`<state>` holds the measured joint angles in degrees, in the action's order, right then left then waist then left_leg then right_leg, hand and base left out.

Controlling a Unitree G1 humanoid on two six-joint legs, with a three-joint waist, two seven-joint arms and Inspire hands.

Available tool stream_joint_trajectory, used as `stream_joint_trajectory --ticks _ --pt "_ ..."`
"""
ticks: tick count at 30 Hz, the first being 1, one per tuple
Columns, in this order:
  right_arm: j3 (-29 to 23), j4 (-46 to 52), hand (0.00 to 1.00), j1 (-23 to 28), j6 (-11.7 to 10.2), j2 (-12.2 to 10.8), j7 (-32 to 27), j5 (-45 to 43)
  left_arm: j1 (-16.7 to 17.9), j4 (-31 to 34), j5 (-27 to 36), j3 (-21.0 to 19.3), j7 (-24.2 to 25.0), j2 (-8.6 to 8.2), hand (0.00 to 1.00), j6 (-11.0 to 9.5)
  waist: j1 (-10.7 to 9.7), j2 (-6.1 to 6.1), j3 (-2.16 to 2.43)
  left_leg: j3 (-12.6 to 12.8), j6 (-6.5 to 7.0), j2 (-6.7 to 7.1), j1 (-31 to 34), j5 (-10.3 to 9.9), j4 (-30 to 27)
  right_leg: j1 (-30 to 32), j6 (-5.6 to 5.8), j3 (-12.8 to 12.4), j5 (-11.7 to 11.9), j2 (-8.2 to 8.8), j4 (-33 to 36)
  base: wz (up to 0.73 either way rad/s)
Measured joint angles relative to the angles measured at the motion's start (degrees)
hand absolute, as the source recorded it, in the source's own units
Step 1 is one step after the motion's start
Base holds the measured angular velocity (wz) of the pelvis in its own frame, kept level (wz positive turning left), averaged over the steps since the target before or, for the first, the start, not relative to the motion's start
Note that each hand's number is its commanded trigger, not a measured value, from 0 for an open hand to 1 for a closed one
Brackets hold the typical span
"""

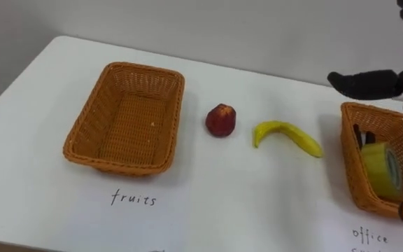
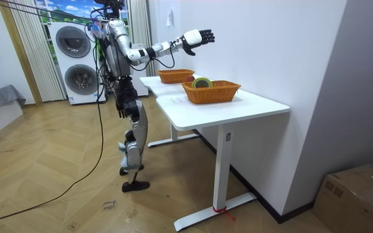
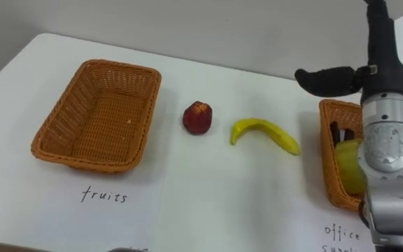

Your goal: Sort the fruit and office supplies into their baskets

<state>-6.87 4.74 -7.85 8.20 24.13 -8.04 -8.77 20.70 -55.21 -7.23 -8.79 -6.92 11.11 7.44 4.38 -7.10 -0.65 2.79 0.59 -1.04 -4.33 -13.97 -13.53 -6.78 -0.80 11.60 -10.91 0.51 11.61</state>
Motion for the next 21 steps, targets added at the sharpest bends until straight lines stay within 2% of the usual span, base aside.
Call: stream_joint_trajectory --ticks 2,3,5,8,13,21 --pt "0.7 0.0 0.0 0.0 0.0 0.1 0.8 -0.8 0.1 0.0 0.0 0.1 0.2 0.0 0.0 0.5 0.0 0.39 0.12 -0.3 0.0 0.09 0.3 0.0 -0.1 0.1 0.01 0.2 0.0 0.07 0.0 0.05" --pt "1.3 0.0 0.0 0.0 0.0 0.2 1.4 -0.8 0.0 0.0 0.0 0.1 0.3 0.01 0.0 0.9 0.0 0.6 0.44 -0.3 -0.01 0.15 0.6 0.1 -0.2 0.4 0.02 0.3 0.0 0.14 0.0 0.03" --pt "1.6 0.0 0.0 0.0 0.1 0.5 2.6 -0.8 -0.1 0.2 0.1 0.1 0.5 0.04 0.0 1.0 -0.1 0.37 0.69 -0.4 0.03 0.35 1.1 0.4 -0.1 0.9 0.01 0.4 0.0 0.29 0.1 0.05" --pt "1.8 -0.8 0.0 0.1 0.4 1.4 4.1 -0.9 -0.8 0.5 0.1 0.1 1.1 0.57 0.0 1.3 -0.7 0.23 0.69 -1.0 0.17 0.66 1.9 0.7 -0.3 1.2 0.01 0.8 0.0 0.52 0.1 0.12" --pt "2.8 -6.1 0.0 0.1 0.7 2.1 4.5 -3.2 -2.7 0.0 0.0 0.1 1.5 2.65 0.0 1.3 -0.1 -0.61 0.63 -1.2 0.15 0.66 3.5 0.7 -1.2 2.3 -0.05 1.0 0.0 0.51 0.1 0.02" --pt "5.3 -6.5 0.0 0.1 0.6 2.4 4.6 -5.6 -5.8 0.0 0.1 0.6 1.3 3.68 0.0 0.9 0.6 -0.84 0.7 -1.6 0.15 0.51 7.8 0.8 -3.1 6.0 -0.29 1.6 0.3 0.54 1.0 0.03"
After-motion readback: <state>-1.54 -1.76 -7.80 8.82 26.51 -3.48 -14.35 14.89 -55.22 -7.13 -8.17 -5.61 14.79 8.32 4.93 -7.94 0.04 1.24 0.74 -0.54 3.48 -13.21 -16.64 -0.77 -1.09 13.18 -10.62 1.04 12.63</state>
